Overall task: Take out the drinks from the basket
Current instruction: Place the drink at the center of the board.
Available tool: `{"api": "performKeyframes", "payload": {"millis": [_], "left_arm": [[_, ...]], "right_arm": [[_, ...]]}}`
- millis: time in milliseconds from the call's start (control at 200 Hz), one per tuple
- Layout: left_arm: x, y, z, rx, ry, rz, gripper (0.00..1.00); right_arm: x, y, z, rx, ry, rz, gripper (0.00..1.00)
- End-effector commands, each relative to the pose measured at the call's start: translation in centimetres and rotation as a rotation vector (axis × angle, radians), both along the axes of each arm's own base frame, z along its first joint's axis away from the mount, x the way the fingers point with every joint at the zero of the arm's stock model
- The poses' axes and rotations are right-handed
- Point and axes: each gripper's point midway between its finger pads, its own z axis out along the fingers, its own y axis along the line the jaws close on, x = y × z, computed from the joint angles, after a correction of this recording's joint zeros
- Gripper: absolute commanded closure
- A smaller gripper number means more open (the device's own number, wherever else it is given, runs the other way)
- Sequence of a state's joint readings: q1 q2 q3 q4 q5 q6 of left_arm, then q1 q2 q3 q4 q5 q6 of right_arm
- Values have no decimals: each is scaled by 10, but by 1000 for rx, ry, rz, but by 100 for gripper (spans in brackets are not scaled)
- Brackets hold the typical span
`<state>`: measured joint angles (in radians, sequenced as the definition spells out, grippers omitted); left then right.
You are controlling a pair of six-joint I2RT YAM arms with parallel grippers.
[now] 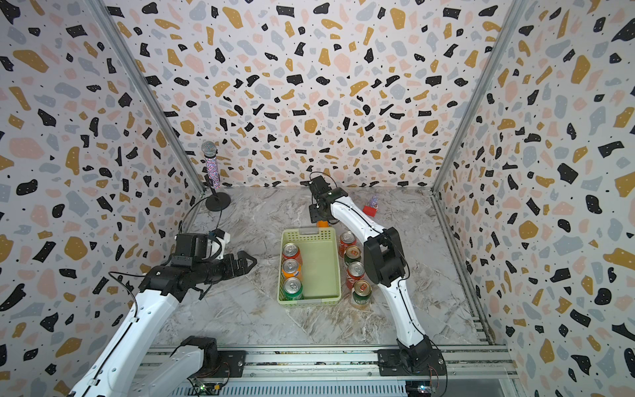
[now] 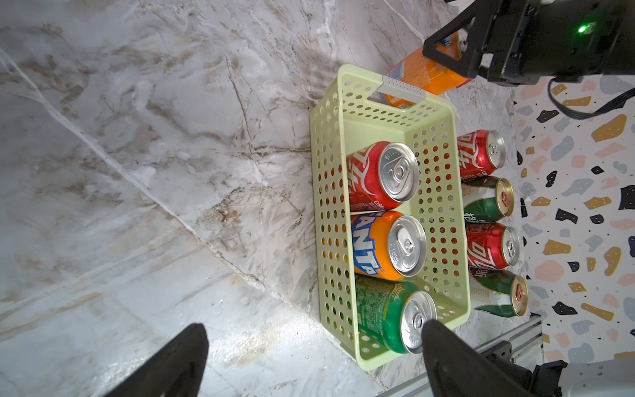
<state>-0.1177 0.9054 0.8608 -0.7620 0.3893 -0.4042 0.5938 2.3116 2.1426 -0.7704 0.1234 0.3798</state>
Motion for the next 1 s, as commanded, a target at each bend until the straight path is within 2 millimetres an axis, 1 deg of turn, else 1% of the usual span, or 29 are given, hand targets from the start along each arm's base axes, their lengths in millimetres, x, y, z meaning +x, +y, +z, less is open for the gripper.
{"api": "performKeyframes", "payload": {"millis": [0, 165, 235, 370, 470, 566, 671, 856, 996], "left_arm": [[3, -1, 2, -16, -21, -5, 0], [3, -1, 2, -15, -20, -6, 0], [3, -1, 2, -15, -21, -4, 0], [3, -1, 1, -15, -16, -6, 0], [3, -1, 0, -14, -13, -3, 0], [3, -1, 0, -14, -12, -4, 0], [3, -1, 0, -14, -9, -3, 0], [4, -1, -2, -14, -3, -4, 0], [4, -1, -3, -12, 1, -2, 0]], "right_arm": [[-7, 3, 38, 79, -50, -12, 84], [-14, 2, 26, 80, -19, -9, 82], [-15, 1, 24, 77, -14, -10, 79], [-17, -1, 25, 71, -11, -10, 60], [-18, -2, 30, 67, -18, -10, 43], [-19, -3, 38, 68, -26, -3, 35], [-20, -5, 50, 66, -44, 4, 29], [-24, -10, 78, 71, -87, 16, 19], [-29, -14, 103, 79, -125, 33, 14]]}}
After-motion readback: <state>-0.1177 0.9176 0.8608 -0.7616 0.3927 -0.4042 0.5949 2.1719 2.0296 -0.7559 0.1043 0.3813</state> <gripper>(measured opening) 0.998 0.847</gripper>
